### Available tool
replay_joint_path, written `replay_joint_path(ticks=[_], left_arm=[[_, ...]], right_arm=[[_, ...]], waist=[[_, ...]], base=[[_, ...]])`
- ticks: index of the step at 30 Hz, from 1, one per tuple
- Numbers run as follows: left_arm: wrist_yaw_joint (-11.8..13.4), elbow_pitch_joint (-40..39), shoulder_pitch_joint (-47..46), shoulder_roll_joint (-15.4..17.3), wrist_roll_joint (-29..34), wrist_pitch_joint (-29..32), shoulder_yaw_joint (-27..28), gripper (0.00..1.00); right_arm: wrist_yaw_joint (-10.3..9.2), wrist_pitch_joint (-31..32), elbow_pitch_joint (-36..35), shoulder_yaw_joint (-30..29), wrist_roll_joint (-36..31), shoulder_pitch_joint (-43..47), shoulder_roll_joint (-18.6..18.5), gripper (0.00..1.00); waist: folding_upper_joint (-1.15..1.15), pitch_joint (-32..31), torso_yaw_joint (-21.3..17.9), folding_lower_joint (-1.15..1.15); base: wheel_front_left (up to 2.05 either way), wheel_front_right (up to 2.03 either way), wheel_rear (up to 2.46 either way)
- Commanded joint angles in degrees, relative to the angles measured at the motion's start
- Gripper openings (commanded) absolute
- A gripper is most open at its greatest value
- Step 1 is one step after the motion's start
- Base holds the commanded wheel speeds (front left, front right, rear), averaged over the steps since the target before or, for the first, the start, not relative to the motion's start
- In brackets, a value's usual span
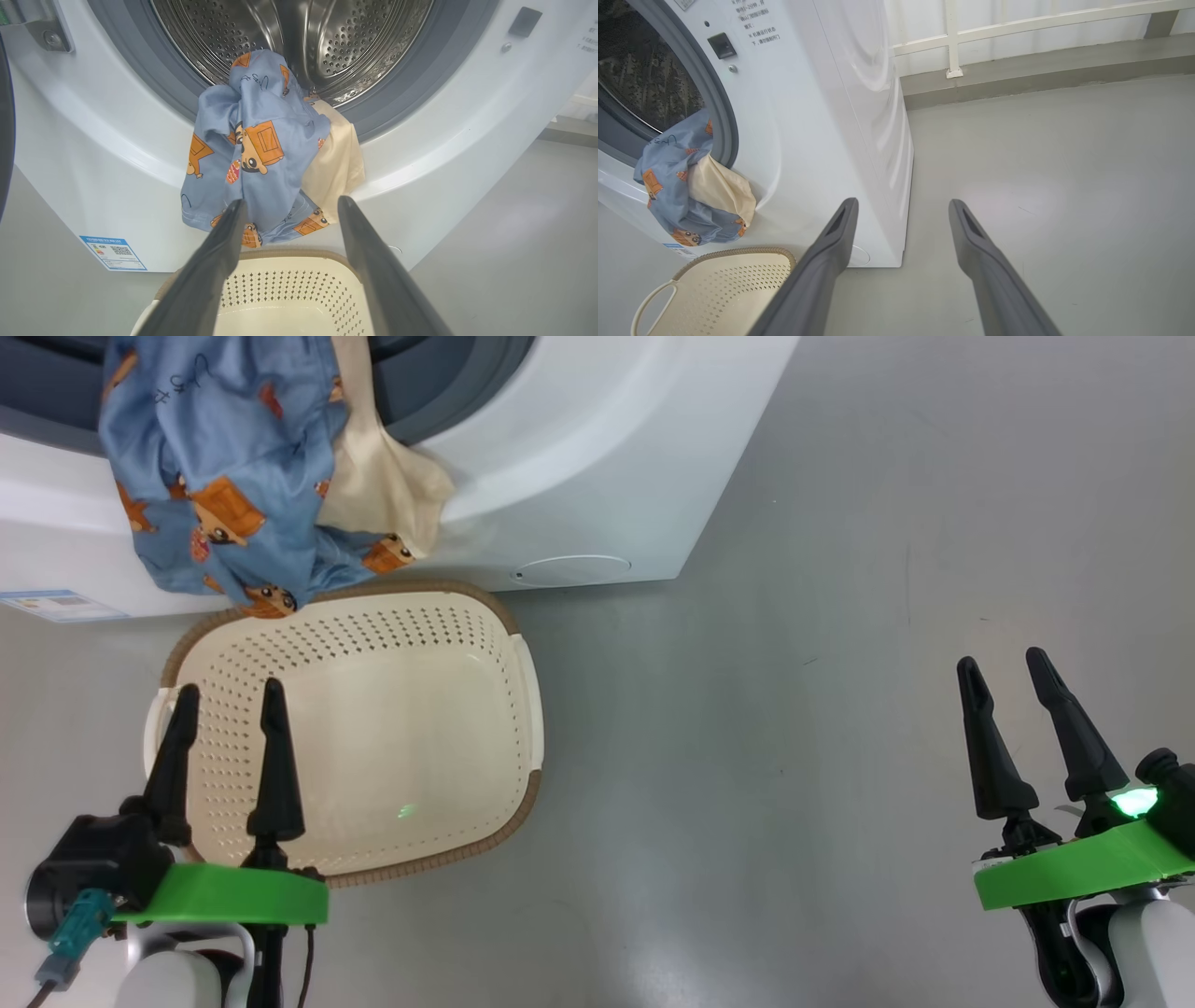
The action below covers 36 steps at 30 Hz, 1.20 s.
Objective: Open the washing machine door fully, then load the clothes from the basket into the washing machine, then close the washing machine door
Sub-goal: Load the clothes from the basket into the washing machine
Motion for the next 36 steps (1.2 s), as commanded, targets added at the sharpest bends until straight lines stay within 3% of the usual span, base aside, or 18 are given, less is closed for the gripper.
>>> replay_joint_path(ticks=[1, 12, 25, 30, 36], left_arm=[[0.4, -1.7, 0.8, 1.1, -0.3, -0.1, 1.4, 1.0], [0.2, 1.5, -1.4, 1.1, -0.2, -0.1, 1.2, 1.0], [-2.1, 17.1, -14.0, 1.1, -0.1, -0.1, 4.5, 1.0], [-2.9, 25.7, -21.9, 2.7, 2.1, -0.1, 6.3, 1.0], [-3.2, 30.7, -27.0, 5.5, 1.7, -0.1, 4.9, 1.0]], right_arm=[[0.09, -0.7, -1.0, 1.2, 0.1, 1.6, -0.8, 1.0], [0.09, -0.7, -1.1, 1.8, -0.1, 1.6, -1.0, 1.0], [0.09, -0.7, -1.7, 1.7, -0.2, 0.2, -0.7, 1.0], [0.09, -0.7, -1.9, 2.0, -0.2, -1.0, -0.5, 1.0], [0.09, -0.7, -1.8, 2.5, -0.1, -1.7, -0.3, 1.0]], waist=[[0.0, -0.2, -0.1, 0.0], [0.0, 0.2, 0.2, 0.0], [0.0, 4.1, 0.0, 0.0], [0.0, 6.3, -0.7, 0.0], [0.0, 7.4, -1.8, 0.0]], base=[[0.0, 0.0, 0.0], [0.0, 0.0, 0.0], [0.0, 0.0, 0.0], [0.0, 0.0, 0.0], [0.0, 0.0, 0.0]])
